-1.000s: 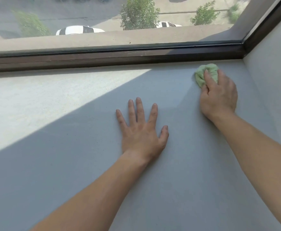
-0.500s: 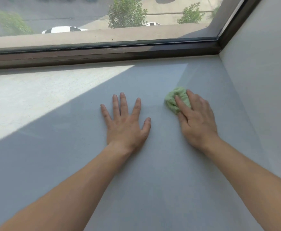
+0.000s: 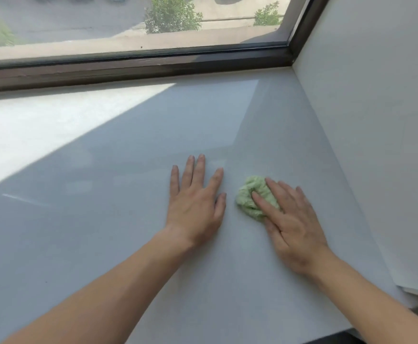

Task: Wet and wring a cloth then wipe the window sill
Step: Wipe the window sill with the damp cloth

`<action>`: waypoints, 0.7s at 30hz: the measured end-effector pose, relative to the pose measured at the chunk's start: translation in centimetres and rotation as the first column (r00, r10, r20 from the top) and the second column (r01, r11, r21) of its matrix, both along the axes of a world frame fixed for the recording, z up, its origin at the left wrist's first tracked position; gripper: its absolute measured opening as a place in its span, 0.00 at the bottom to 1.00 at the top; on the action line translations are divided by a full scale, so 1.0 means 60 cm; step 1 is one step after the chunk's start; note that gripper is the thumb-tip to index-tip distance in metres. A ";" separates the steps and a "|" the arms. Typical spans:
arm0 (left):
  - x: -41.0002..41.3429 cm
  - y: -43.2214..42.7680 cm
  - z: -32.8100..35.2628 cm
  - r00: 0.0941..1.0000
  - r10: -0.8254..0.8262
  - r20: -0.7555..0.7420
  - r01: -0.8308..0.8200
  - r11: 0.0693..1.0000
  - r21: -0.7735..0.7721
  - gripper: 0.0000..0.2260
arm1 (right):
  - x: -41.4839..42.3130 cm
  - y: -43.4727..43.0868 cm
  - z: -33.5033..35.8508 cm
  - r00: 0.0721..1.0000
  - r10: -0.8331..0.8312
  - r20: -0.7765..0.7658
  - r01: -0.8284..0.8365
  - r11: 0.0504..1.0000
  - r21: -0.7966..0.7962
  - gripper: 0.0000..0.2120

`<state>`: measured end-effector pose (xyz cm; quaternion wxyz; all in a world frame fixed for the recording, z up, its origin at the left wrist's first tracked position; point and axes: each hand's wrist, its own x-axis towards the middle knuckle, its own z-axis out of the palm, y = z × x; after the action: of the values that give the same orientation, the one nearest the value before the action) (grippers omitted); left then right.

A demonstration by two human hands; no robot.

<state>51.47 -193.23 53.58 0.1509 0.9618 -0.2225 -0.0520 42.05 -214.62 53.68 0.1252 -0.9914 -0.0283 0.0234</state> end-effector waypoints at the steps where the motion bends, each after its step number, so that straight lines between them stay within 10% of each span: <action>1: -0.014 -0.005 0.000 1.000 -0.022 -0.001 0.022 1.000 -0.006 0.26 | -0.010 -0.023 0.001 1.000 -0.023 -0.017 0.023 1.000 -0.001 0.25; 6: -0.070 -0.036 0.000 0.999 -0.051 -0.009 0.051 0.999 -0.006 0.27 | -0.040 -0.044 0.009 0.920 -0.391 0.038 0.389 0.920 0.039 0.25; 12: -0.127 -0.064 0.005 0.993 -0.111 -0.033 0.111 0.994 -0.013 0.27 | -0.182 -0.017 0.004 0.997 -0.072 -0.003 0.072 0.997 0.012 0.25; 17: -0.161 -0.079 0.008 0.996 -0.079 -0.045 0.081 0.995 0.055 0.30 | -0.172 -0.084 0.012 0.924 -0.381 0.025 0.380 0.924 0.033 0.25; 21: -0.167 -0.086 0.009 0.998 -0.050 -0.045 0.054 0.994 0.092 0.32 | -0.223 -0.049 0.013 0.962 -0.271 0.029 0.271 0.962 0.001 0.25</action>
<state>41.46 -198.42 54.14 0.1093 0.9604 -0.2413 -0.0867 28.64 -217.55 54.43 0.1251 -0.9864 0.1060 -0.0082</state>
